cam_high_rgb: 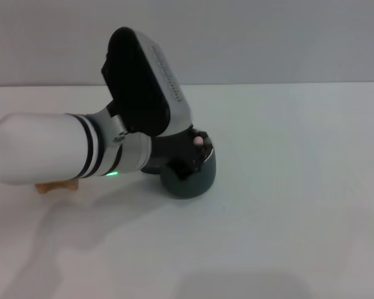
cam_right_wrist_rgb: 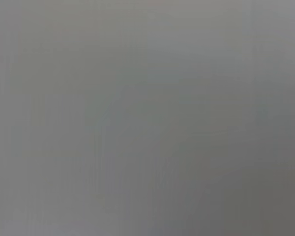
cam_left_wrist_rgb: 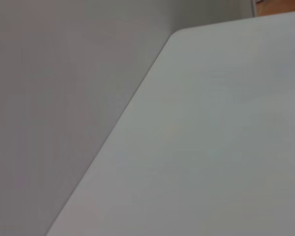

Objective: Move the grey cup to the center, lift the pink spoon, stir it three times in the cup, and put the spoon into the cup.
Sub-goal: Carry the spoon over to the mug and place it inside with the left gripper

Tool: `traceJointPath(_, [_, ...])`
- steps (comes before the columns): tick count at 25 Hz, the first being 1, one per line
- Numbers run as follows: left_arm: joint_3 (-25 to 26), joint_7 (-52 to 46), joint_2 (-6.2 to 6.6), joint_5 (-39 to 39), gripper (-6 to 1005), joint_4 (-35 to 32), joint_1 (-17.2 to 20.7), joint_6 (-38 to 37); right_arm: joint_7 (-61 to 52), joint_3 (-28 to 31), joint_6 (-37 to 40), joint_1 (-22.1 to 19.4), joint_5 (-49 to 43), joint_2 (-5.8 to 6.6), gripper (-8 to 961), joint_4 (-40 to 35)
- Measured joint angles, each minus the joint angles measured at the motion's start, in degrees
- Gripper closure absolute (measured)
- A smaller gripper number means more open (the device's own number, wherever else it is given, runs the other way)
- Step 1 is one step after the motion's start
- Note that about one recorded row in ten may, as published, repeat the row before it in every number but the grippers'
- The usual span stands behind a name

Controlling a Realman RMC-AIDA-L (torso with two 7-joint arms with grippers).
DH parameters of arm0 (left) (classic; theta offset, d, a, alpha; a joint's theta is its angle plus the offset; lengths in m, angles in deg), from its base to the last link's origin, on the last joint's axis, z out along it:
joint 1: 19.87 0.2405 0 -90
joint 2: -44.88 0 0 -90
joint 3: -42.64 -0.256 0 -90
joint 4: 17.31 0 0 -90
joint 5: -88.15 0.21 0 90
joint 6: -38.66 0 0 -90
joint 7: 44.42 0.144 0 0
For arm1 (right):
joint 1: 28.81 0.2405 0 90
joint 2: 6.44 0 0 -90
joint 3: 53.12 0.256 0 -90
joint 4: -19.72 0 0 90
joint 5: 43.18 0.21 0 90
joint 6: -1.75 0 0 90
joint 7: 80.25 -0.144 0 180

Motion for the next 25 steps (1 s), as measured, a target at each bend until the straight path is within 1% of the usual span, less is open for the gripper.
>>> traceJointPath(1, [0.00,0.00,0.00,0.00,853,0.00,0.00,0.00,0.00,0.00,0.00,0.00,0.00,0.00,955,0.00])
traceJointPath(2, [0.88,0.01,0.11,0.00,853,-0.06,0.81,-0.01,0.00,0.00,0.00,-0.04,-0.01,0.00,955,-0.01])
traceJointPath(7, [3.05,0.34,0.15,0.15,853,-0.25,1.22,-0.40,-0.07,0.00,0.00,-0.08,-0.07,0.00,955,0.00])
traceJointPath(9, [3.96,0.40,0.17,0.00,853,-0.60,0.60,-1.15,-0.10,0.00,0.01,-0.06,-0.07,0.00,955,0.00])
traceJointPath(10, [4.25,0.43,0.17,-0.15,853,-1.27,-0.36,-1.63,-0.13,0.00,0.03,0.00,-0.09,0.00,955,0.00])
traceJointPath(11, [4.25,0.43,0.17,-0.15,853,-1.27,-0.36,-1.63,-0.13,0.00,0.03,0.00,-0.09,0.00,955,0.00])
traceJointPath(12, [4.07,0.47,0.15,-0.31,853,-2.40,-1.83,-1.97,-0.14,0.00,0.10,0.03,-0.10,0.00,955,0.00])
traceJointPath(14, [3.80,0.49,0.10,-0.35,853,-2.80,-2.33,-1.97,-0.21,0.00,0.30,0.06,-0.10,0.00,955,-0.01])
traceJointPath(15, [2.55,0.50,0.00,-0.43,853,-3.52,-3.27,-1.99,-0.32,0.00,0.41,0.03,-0.10,0.00,955,0.00])
traceJointPath(16, [2.55,0.50,0.00,-0.43,853,-3.52,-3.27,-1.99,-0.32,0.00,0.41,0.03,-0.10,0.00,955,0.00])
traceJointPath(17, [1.06,0.49,-0.05,-0.45,853,-3.48,-3.41,-1.94,-0.39,0.00,0.48,-0.03,-0.10,0.00,955,0.00])
traceJointPath(21, [0.17,0.45,0.04,-0.49,854,-2.41,-2.53,-1.61,-0.38,0.00,0.39,-0.12,-0.10,0.00,955,-0.01])
traceJointPath(22, [0.64,0.39,0.13,-0.40,854,-1.92,-1.60,-1.34,-0.38,0.00,0.29,-0.11,-0.10,0.00,955,0.00])
traceJointPath(24, [1.02,0.39,0.19,-0.26,841,-1.81,-1.19,-1.21,-0.36,0.00,0.20,-0.06,-0.10,0.00,955,0.00])
traceJointPath(25, [2.24,0.39,0.22,-0.18,834,-1.59,-0.26,-1.18,-0.32,0.00,0.18,-0.05,-0.10,-0.02,955,-0.01])
